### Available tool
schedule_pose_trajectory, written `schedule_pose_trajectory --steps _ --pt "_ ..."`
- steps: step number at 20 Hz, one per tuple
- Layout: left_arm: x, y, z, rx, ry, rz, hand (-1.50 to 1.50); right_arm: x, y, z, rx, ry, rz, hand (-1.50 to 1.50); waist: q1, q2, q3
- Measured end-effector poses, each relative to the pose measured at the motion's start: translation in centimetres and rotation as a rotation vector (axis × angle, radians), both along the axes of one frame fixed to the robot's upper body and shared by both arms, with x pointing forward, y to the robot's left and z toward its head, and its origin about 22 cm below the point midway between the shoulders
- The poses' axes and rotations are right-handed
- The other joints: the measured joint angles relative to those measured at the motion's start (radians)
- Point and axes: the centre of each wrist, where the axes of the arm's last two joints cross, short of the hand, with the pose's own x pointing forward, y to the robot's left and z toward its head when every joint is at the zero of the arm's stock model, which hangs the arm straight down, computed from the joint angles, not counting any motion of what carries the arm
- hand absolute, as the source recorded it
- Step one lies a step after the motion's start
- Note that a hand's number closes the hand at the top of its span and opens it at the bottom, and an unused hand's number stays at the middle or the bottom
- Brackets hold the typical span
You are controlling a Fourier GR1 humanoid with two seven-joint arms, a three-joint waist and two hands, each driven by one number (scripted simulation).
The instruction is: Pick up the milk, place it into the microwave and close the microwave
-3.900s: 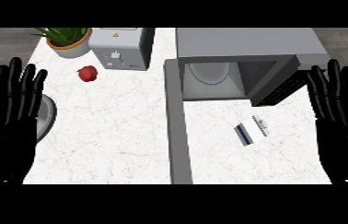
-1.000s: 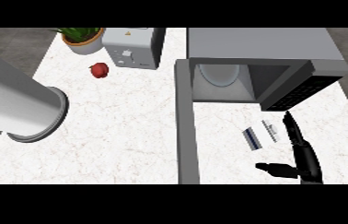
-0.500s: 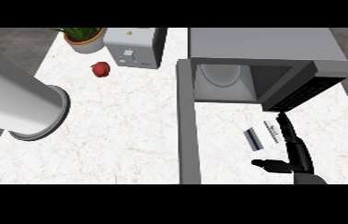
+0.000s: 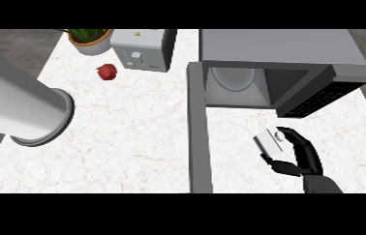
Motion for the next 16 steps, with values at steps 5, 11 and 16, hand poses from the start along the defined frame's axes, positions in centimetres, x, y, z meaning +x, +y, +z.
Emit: schedule_pose_trajectory --steps 5,11,16 --pt "-0.1 0.1 0.2 -0.003 0.000 -0.004 -1.50 0.7 0.7 0.1 0.007 -0.019 0.017 1.50 -0.001 0.001 0.001" --pt "-0.3 0.2 0.4 -0.008 -0.015 -0.008 -1.50 2.3 2.8 0.4 0.055 -0.048 0.044 1.50 -0.002 0.001 0.002" --pt "-0.2 0.3 0.5 -0.017 -0.008 -0.001 -1.50 3.0 5.9 0.2 0.100 -0.070 0.044 1.50 -0.012 -0.001 0.001"
